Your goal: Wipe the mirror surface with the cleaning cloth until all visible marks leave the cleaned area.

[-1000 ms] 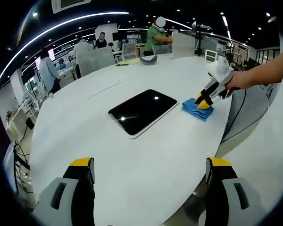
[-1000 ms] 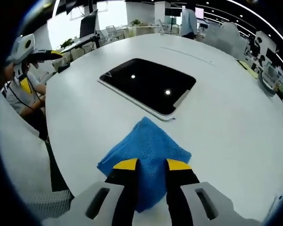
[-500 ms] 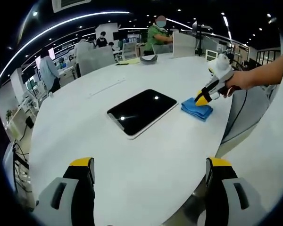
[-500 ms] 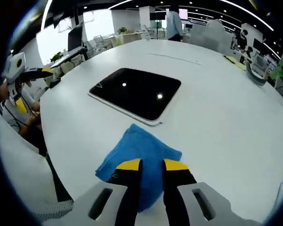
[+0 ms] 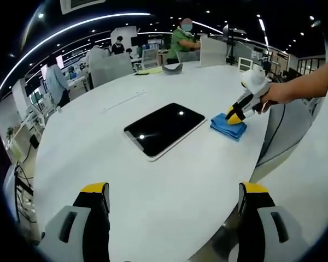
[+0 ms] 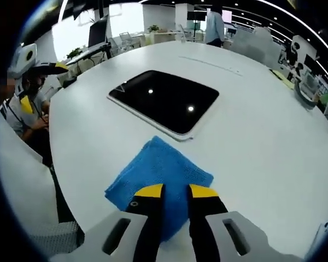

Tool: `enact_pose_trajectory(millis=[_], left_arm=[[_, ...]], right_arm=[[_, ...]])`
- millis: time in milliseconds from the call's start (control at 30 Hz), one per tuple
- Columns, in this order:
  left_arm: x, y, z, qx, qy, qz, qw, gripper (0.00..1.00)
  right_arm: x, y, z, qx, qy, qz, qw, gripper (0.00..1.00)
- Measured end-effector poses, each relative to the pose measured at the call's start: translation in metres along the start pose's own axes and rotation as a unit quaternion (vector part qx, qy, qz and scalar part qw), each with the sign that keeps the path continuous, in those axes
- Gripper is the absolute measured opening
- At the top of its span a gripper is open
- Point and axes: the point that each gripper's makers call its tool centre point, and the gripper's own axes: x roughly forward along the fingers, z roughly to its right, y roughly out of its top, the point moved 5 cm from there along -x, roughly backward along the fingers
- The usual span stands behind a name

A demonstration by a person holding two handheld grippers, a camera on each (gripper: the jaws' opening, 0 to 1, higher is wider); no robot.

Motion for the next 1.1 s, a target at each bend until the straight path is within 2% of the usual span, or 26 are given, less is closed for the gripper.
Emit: enact_pose_trajectory(millis=[133, 267, 400, 467, 533, 667, 867, 900, 967, 1100], left_arm=[[0.002, -0.001, 0.003, -0.001, -0.006, 0.001, 1.0, 0.99], [0.003, -0.004, 0.003, -0.004, -0.01, 0.002, 0.9999, 0.99], [0.004, -0.006, 0.005, -0.006, -0.015, 0.003, 0.9999, 0.99], [0.005, -0.008, 0.006, -0.005, -0.019, 0.004, 0.9998, 0.99], [0.005, -0.009, 0.007, -0.003, -0.023, 0.001, 0.9997, 0.99], [0.002, -0.007, 0.006, -0.009, -0.018, 0.012, 0.9997, 0.99], [-0.001, 0.0, 0.005, -0.02, -0.01, 0.017, 0.9996, 0.99], [-0.002, 0.003, 0.004, -0.021, -0.001, 0.024, 0.9995, 0.99], [-0.002, 0.009, 0.003, -0.034, 0.006, 0.039, 0.9986, 0.99], [-0.002, 0.015, 0.006, -0.041, 0.026, 0.037, 0.9981, 0.99]], right_arm=[[-0.004, 0.003, 0.0, 0.011, -0.019, 0.012, 0.9997, 0.27], [-0.01, 0.008, 0.001, 0.007, -0.034, 0.037, 0.9987, 0.34], [-0.022, 0.026, 0.0, 0.008, -0.041, 0.092, 0.9949, 0.43], [-0.029, 0.034, -0.002, 0.001, -0.043, 0.116, 0.9923, 0.5], [-0.033, 0.037, -0.004, 0.001, -0.038, 0.122, 0.9918, 0.58], [-0.04, 0.042, -0.007, -0.005, -0.032, 0.137, 0.99, 0.66], [-0.042, 0.04, -0.017, -0.021, -0.012, 0.128, 0.9915, 0.82], [-0.044, 0.039, -0.019, -0.022, -0.007, 0.129, 0.9914, 0.85], [-0.048, 0.038, -0.022, -0.033, -0.002, 0.135, 0.9903, 0.86], [-0.059, 0.037, -0.025, -0.025, 0.011, 0.141, 0.9896, 0.91]])
